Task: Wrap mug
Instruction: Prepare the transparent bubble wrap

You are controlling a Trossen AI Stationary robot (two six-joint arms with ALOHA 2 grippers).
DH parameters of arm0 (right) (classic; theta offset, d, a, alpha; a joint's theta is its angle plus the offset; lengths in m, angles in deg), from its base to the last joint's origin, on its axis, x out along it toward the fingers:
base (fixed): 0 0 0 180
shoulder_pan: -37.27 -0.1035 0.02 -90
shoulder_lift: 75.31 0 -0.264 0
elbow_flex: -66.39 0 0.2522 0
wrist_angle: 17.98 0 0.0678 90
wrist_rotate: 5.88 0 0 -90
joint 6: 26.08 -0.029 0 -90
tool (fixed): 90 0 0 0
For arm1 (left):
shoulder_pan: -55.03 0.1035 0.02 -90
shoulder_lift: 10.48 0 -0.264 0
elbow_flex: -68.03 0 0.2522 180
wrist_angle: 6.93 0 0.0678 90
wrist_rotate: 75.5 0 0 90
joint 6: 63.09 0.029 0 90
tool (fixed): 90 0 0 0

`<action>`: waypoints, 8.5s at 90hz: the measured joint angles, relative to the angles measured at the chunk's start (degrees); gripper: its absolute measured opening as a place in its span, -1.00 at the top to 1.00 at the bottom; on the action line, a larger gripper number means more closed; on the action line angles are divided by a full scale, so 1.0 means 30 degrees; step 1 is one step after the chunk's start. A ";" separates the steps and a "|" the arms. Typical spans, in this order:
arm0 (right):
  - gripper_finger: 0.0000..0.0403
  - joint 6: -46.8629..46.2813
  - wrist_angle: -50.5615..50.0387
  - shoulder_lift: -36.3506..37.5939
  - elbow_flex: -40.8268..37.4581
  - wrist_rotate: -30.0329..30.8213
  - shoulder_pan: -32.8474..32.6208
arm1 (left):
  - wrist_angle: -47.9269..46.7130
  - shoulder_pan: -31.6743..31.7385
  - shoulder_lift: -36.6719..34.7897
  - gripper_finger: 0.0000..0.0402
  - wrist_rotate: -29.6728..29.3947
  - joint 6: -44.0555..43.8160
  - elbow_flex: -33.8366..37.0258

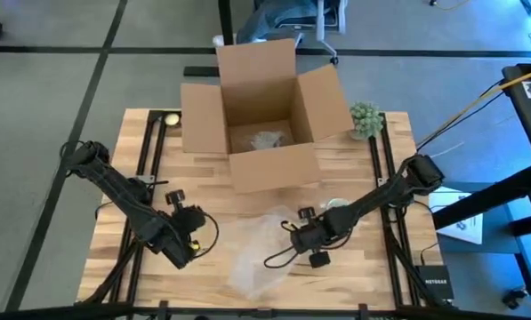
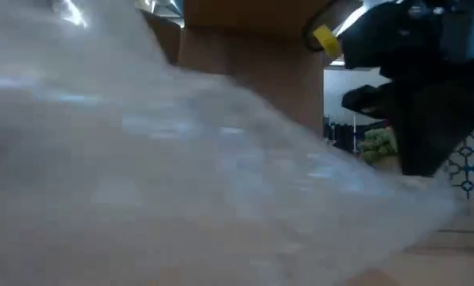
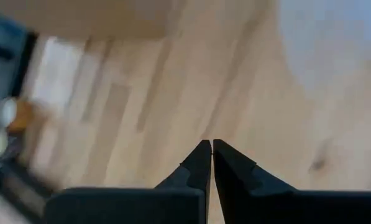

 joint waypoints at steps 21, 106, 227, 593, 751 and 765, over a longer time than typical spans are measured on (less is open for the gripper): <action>0.93 -0.1049 0.0537 0.0015 0.0022 0.0225 0.0420 | 0.7388 0.1317 0.0442 0.92 0.0884 0.4732 0.0003; 0.01 -0.2408 -0.0121 -0.0044 0.0051 0.2004 0.0248 | 0.8573 0.3198 -0.0037 -0.07 0.6061 0.2440 0.2237; 0.01 -0.0893 0.1253 -0.0051 0.0058 0.2187 0.0226 | 1.5783 0.2815 0.1396 0.37 0.3821 0.3210 0.6251; 0.95 -0.0324 0.7657 0.1435 -0.2164 -0.4634 0.2909 | 0.6181 0.0249 -0.1688 1.00 -0.2207 -0.1103 0.4165; 0.95 0.1831 0.3966 -0.1698 -0.1524 -0.4776 0.4090 | 1.0983 0.2288 -0.2234 0.56 0.0690 -0.6211 1.4681; 0.90 -0.0119 0.2681 -0.0999 -0.1748 -0.9836 0.3607 | 0.9755 0.2288 -0.2227 0.56 0.0461 -0.6636 1.4728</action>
